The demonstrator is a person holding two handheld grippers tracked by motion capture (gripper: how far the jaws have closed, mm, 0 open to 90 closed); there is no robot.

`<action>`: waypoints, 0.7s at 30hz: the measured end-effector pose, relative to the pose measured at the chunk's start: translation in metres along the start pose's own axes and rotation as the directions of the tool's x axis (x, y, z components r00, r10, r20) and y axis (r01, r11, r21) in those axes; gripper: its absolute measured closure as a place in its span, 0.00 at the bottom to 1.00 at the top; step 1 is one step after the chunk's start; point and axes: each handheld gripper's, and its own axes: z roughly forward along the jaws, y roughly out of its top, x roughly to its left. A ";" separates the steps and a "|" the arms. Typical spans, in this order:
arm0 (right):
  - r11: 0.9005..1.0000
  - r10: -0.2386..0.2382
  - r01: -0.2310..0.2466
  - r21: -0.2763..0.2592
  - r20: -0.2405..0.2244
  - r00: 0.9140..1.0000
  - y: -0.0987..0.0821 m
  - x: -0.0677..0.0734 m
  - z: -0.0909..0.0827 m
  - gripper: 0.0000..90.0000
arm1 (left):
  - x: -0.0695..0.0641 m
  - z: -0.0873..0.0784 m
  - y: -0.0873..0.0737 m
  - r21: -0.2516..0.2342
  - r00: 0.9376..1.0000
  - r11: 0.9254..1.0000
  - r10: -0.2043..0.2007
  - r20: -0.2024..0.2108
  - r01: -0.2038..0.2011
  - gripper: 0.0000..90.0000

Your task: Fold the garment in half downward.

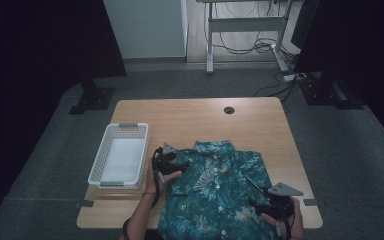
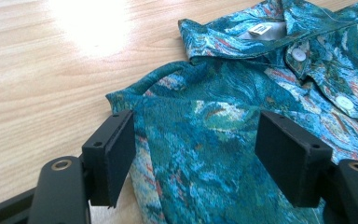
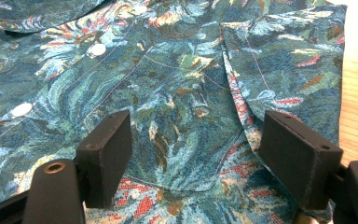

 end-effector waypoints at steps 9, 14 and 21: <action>1.000 -0.002 0.002 0.004 0.000 1.000 0.000 0.001 0.001 0.27 | 0.006 0.005 0.009 -0.005 1.000 1.000 0.013 -0.018 -0.013 0.31; 1.000 -0.002 0.002 0.007 -0.001 1.000 -0.001 0.001 0.002 0.27 | 0.010 0.009 0.013 -0.002 1.000 1.000 0.015 -0.023 -0.015 0.31; 1.000 0.000 0.000 0.007 -0.002 1.000 -0.001 0.000 0.001 0.28 | 0.016 0.015 0.016 0.017 1.000 1.000 0.018 -0.024 -0.018 0.31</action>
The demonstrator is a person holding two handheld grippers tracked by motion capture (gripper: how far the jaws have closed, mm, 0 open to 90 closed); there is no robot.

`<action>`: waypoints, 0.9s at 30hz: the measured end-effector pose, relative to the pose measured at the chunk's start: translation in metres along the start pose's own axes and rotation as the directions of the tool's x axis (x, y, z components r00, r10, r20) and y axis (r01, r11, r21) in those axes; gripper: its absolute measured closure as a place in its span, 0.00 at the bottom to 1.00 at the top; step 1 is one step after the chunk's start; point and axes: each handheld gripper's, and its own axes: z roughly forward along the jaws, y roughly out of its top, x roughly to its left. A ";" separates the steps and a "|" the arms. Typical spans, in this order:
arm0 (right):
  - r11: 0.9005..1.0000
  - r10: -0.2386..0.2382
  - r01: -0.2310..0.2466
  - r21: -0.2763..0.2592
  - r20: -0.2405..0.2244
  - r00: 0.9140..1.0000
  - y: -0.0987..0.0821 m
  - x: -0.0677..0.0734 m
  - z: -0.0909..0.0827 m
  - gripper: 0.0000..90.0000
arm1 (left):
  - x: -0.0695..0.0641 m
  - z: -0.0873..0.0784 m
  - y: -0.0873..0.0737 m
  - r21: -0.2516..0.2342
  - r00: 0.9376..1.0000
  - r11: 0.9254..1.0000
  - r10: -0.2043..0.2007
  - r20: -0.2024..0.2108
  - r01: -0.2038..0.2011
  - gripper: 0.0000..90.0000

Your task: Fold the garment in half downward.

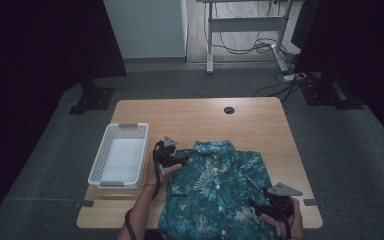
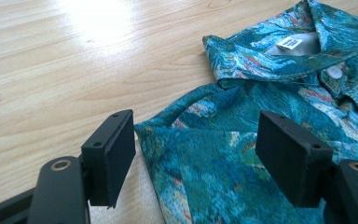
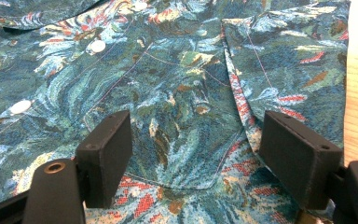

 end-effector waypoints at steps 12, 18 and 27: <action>1.000 -0.001 0.001 0.004 -0.002 1.000 -0.001 0.000 0.001 0.28 | 0.013 0.010 -0.004 0.020 0.999 0.999 -0.046 0.000 0.046 0.31; 1.000 -0.002 0.002 0.006 -0.001 1.000 -0.001 0.000 0.001 0.28 | 0.017 0.013 -0.006 0.026 0.999 0.999 -0.048 -0.002 0.048 0.31; 1.000 -0.002 0.002 0.007 -0.001 1.000 -0.001 0.000 0.001 0.28 | 0.016 0.014 -0.007 0.016 0.999 0.999 -0.040 0.007 0.040 0.33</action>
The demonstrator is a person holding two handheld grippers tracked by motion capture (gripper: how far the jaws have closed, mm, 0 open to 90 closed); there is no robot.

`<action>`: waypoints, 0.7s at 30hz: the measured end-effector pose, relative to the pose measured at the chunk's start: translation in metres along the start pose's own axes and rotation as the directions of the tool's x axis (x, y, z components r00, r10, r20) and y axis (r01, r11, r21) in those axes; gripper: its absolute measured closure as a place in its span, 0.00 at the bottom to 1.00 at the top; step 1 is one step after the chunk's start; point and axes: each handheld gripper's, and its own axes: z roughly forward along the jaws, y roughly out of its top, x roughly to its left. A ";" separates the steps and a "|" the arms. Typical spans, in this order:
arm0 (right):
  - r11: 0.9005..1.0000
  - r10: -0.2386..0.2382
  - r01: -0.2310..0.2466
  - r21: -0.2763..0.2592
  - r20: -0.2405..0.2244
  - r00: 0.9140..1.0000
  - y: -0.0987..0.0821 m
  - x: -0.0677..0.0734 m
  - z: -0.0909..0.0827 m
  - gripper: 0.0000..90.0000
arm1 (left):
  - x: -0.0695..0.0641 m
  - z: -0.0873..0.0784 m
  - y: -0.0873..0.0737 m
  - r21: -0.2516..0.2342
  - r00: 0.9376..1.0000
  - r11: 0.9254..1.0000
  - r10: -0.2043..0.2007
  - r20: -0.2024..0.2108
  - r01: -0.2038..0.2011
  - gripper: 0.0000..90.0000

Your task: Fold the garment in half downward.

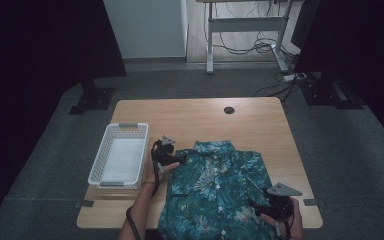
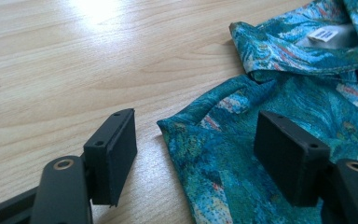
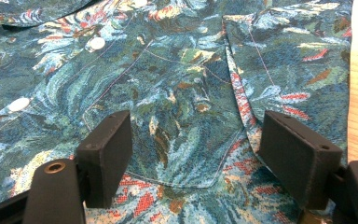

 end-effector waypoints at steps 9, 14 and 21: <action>1.000 -0.002 0.002 -0.002 0.001 1.000 0.000 0.001 0.000 0.28 | -0.006 0.001 0.002 0.025 0.998 0.998 0.065 -0.020 -0.064 0.37; 1.000 -0.001 0.001 -0.001 0.001 1.000 0.000 0.000 0.000 0.28 | -0.006 0.003 0.002 0.019 0.997 0.998 0.067 -0.033 -0.067 0.39; 1.000 -0.004 0.004 0.001 0.001 1.000 0.000 0.001 0.000 0.28 | -0.011 0.001 -0.003 -0.019 0.996 0.996 0.089 -0.022 -0.089 0.64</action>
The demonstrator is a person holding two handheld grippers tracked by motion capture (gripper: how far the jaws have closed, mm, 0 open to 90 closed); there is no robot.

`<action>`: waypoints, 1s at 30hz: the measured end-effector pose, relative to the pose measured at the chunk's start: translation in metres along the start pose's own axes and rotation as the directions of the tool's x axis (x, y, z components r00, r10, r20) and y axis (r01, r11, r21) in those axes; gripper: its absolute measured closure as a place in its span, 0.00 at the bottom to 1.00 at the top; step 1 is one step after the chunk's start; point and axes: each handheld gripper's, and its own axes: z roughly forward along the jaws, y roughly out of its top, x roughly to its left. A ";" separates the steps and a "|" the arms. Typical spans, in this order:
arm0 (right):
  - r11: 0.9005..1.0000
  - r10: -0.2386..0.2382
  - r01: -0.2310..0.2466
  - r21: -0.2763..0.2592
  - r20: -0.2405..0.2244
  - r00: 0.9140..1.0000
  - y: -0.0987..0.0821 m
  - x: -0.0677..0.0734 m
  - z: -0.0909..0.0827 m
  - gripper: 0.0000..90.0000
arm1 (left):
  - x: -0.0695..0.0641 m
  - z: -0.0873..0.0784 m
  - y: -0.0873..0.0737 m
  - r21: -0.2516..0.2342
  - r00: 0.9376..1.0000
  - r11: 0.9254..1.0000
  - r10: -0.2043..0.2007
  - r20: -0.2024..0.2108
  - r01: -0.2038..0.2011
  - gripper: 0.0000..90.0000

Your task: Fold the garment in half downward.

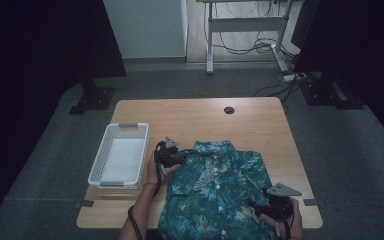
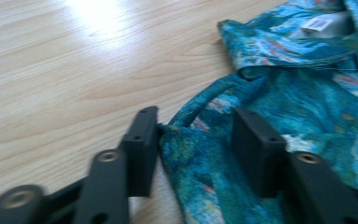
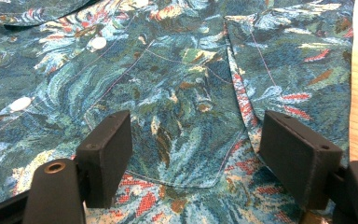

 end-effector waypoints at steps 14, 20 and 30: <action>1.000 0.001 -0.001 -0.003 0.006 1.000 0.000 -0.001 0.000 0.28 | 0.000 -0.001 -0.002 -0.012 0.994 0.996 -0.088 0.068 0.089 0.93; 1.000 0.004 -0.004 -0.008 0.010 1.000 0.000 -0.002 -0.002 0.28 | -0.001 -0.006 0.001 -0.008 0.991 0.996 -0.092 0.101 0.094 0.94; 1.000 -0.007 0.008 -0.012 0.010 1.000 0.002 0.001 -0.001 0.28 | -0.007 -0.021 0.010 -0.041 0.992 0.997 -0.062 0.108 0.067 0.94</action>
